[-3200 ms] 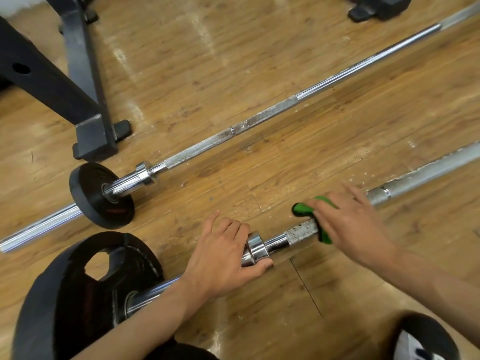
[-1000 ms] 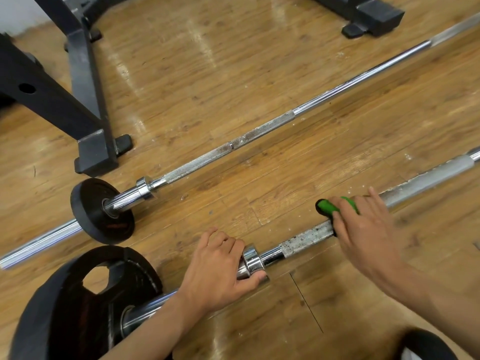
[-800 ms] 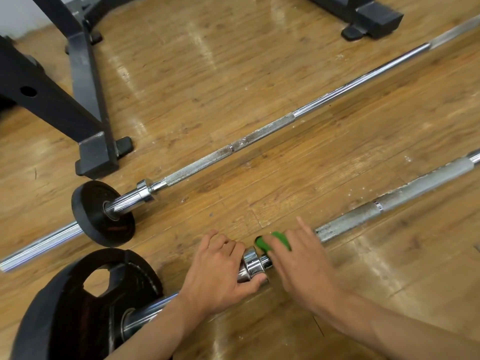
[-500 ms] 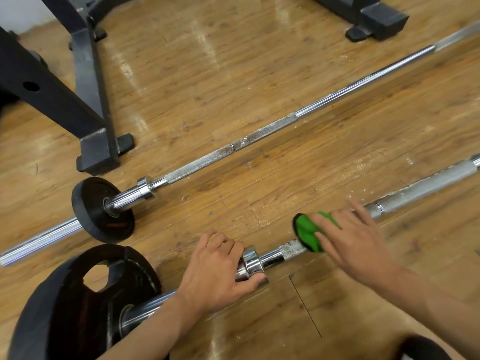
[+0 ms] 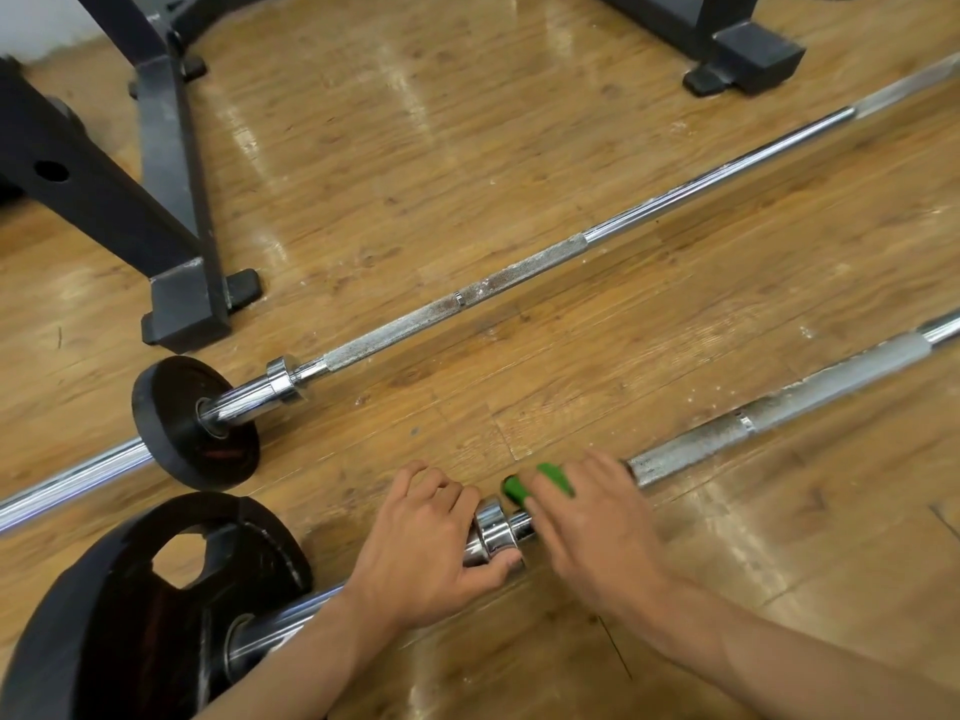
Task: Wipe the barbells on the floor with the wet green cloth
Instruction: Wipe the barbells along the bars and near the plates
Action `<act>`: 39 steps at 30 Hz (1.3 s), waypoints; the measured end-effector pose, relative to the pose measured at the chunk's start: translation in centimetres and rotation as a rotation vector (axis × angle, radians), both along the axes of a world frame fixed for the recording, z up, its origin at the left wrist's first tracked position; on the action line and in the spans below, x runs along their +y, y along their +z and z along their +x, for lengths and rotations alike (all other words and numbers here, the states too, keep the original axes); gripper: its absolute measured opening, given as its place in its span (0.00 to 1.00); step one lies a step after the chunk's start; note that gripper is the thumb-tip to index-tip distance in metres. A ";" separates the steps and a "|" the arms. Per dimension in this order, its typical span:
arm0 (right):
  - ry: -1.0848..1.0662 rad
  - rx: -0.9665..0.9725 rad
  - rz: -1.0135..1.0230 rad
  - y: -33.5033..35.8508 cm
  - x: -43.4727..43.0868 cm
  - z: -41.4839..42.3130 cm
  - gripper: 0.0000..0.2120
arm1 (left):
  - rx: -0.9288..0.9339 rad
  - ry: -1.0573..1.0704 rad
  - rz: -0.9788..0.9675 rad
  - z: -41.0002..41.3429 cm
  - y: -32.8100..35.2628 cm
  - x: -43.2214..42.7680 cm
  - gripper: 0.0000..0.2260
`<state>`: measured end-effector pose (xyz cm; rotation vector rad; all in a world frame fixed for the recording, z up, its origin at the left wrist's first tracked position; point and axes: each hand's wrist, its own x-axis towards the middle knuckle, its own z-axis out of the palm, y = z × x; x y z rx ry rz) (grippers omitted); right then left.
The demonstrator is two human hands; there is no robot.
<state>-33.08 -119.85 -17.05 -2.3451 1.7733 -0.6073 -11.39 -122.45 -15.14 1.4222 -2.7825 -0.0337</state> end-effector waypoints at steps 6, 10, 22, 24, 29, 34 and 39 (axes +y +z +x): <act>0.201 0.092 -0.022 -0.3 -0.7 -3.8 0.16 | 0.011 0.011 0.001 0.0 0.2 -0.1 0.32; -0.027 0.162 -0.111 0.2 -2.3 -12.2 0.17 | 0.008 0.009 -0.001 0.0 0.3 0.0 0.33; -0.015 0.069 0.056 1.3 0.3 -0.3 0.13 | 0.013 -0.005 -0.040 -0.1 -0.1 -0.1 0.30; 0.106 0.064 0.024 0.7 0.5 0.7 0.14 | 0.025 -0.006 -0.044 -0.1 -0.1 0.0 0.29; 0.103 0.111 -0.082 -0.3 -1.3 -7.6 0.18 | 0.018 0.008 -0.021 0.0 0.2 -0.1 0.31; -0.168 0.179 -0.028 0.4 -3.3 -16.9 0.26 | 0.011 0.013 -0.001 0.1 0.1 0.0 0.32; -0.462 0.132 0.045 0.5 -3.6 -12.0 0.18 | -0.003 0.014 0.005 0.1 0.0 -0.3 0.32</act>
